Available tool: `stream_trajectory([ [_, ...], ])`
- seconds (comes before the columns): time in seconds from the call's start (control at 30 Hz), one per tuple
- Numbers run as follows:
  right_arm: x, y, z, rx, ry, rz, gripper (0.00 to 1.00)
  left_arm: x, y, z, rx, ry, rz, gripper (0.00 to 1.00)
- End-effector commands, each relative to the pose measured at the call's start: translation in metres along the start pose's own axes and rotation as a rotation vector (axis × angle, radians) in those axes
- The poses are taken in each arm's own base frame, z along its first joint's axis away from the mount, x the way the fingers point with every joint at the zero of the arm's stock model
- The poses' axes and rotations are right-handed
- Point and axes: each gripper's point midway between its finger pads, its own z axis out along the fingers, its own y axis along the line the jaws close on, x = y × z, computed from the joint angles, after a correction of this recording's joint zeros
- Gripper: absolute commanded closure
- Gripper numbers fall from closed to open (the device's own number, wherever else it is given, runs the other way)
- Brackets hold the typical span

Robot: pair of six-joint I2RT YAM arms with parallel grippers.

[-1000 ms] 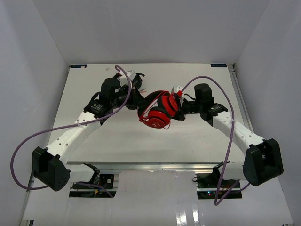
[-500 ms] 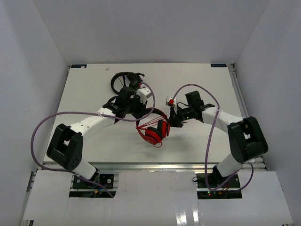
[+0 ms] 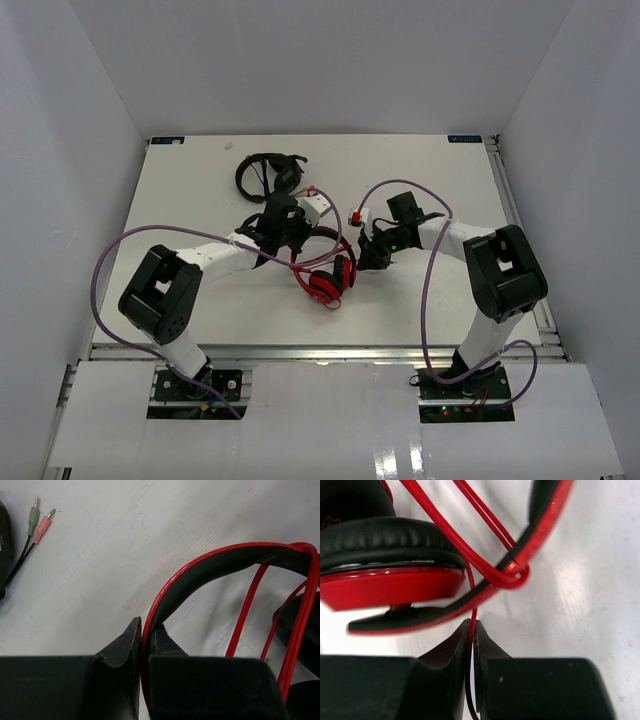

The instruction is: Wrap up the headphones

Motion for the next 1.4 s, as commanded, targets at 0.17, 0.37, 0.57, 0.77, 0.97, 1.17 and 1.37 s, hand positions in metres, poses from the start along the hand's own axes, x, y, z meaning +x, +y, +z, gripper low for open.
stream_trajectory([
  [0.17,0.005,-0.024,-0.008,0.099,0.082,0.073,0.81,0.030,-0.001,0.015,0.025,0.079,0.075,1.00],
  [0.37,-0.006,-0.032,-0.034,0.187,0.057,0.069,0.67,0.033,0.002,0.019,0.002,0.084,0.050,1.00],
  [0.57,-0.033,-0.013,-0.078,0.224,-0.027,0.022,0.44,0.026,-0.001,0.014,0.025,0.112,0.000,0.31],
  [0.77,-0.054,0.038,-0.115,0.218,-0.122,-0.069,0.02,-0.025,0.003,-0.009,0.020,0.005,-0.068,0.03],
  [0.97,-0.057,0.045,-0.145,0.372,-0.147,-0.068,0.10,-0.105,0.023,-0.069,-0.063,-0.185,-0.184,0.02],
  [1.17,-0.053,0.020,-0.187,0.680,-0.144,0.075,0.10,-0.130,0.002,-0.181,-0.011,-0.422,-0.440,0.02],
  [1.37,-0.051,0.008,-0.224,0.935,-0.250,0.155,0.10,-0.071,-0.054,-0.248,0.168,-0.548,-0.596,0.02],
])
